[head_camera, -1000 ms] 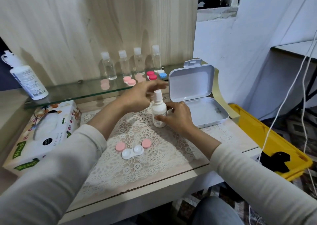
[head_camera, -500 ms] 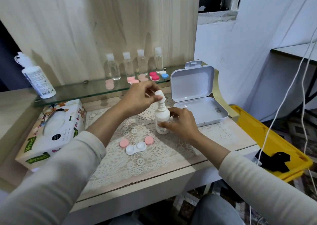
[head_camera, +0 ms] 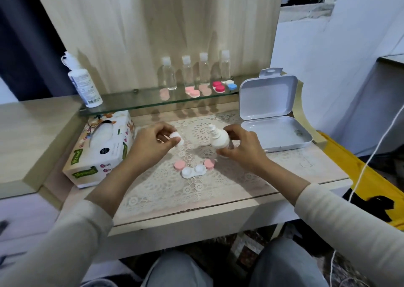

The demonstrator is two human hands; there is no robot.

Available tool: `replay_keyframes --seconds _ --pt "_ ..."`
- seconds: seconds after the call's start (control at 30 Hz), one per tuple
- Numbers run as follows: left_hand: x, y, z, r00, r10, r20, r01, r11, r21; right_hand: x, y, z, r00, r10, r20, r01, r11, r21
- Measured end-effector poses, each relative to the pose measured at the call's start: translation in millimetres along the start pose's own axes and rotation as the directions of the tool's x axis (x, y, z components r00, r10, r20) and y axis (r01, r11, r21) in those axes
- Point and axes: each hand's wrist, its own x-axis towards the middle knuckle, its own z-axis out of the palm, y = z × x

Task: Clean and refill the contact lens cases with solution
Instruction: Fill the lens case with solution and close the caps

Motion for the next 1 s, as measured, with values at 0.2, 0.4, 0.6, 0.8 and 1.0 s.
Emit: replay_keyframes --seconds 0.2,0.4,0.6,0.8,1.0 --pt "-32.4 -36.4 -9.5 0.999 -0.023 -0.038 0.032 0.966 0.256 1.2 -2.8 7.0 0.989 -0.133 0.056 0.142 0.971 -0.190" --pt "-46.1 -53.5 -5.0 0.999 0.016 0.031 -0.026 0.933 0.359 1.4 -3.1 11.9 0.972 -0.221 0.083 0.236 0.926 -0.293" --pt "-51.4 -59.7 3.7 1.000 -0.009 0.013 0.005 0.956 0.293 2.6 0.6 11.8 0.971 -0.226 0.081 0.240 0.927 -0.287" --pt "-55.4 -62.0 6.0 0.994 -0.076 -0.076 0.081 0.995 0.061 2.6 4.7 10.2 0.971 -0.229 0.064 0.238 0.940 -0.245" --pt "-55.6 -63.2 8.3 0.993 -0.024 -0.116 0.046 0.982 0.184 3.5 9.1 10.0 0.964 -0.260 0.057 0.266 0.932 -0.244"
